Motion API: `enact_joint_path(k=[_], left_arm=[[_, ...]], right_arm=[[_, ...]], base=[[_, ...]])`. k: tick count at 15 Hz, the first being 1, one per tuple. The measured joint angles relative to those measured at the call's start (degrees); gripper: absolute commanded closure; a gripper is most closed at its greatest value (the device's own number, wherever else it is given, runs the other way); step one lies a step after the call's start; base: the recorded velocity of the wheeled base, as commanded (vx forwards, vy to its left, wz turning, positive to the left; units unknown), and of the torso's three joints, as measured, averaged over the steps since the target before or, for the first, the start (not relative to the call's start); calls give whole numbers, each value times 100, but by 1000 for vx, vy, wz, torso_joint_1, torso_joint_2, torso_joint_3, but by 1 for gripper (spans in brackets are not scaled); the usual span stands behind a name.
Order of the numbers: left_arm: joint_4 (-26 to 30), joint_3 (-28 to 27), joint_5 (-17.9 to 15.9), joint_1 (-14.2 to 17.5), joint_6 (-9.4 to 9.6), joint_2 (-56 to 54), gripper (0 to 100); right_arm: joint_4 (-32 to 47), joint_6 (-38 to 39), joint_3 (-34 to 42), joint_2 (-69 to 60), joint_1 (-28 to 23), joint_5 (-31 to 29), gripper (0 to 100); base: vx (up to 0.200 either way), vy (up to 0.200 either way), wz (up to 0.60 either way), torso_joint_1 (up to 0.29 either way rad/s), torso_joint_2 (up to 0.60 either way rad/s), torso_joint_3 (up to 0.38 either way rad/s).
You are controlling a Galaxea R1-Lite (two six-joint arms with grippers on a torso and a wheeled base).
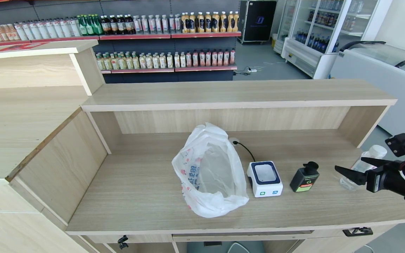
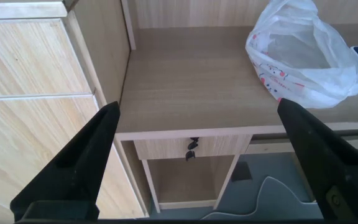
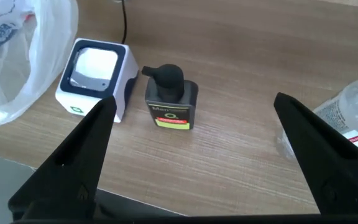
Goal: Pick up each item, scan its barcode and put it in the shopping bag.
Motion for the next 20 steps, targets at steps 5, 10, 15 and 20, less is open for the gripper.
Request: enact_joint_path(k=[5,10,15,20], left_arm=[[0,0,1,2,0,0,0],[0,0,0,2,-2,0,0],[0,0,0,2,-2,0,0],[0,0,0,2,0,0,0]], right_arm=[[176,-260,-516,892,-367,189,0],[581,-887,-1133,1642,-313,680,0],[720,-1191,-1833,2350,-24,1198,0],[723,-1241,-2009,2816,328,1606,0]], base=[[0,0,0,0,0,0],[0,0,0,0,0,0],[0,0,0,0,0,0],[0,0,0,0,0,0]])
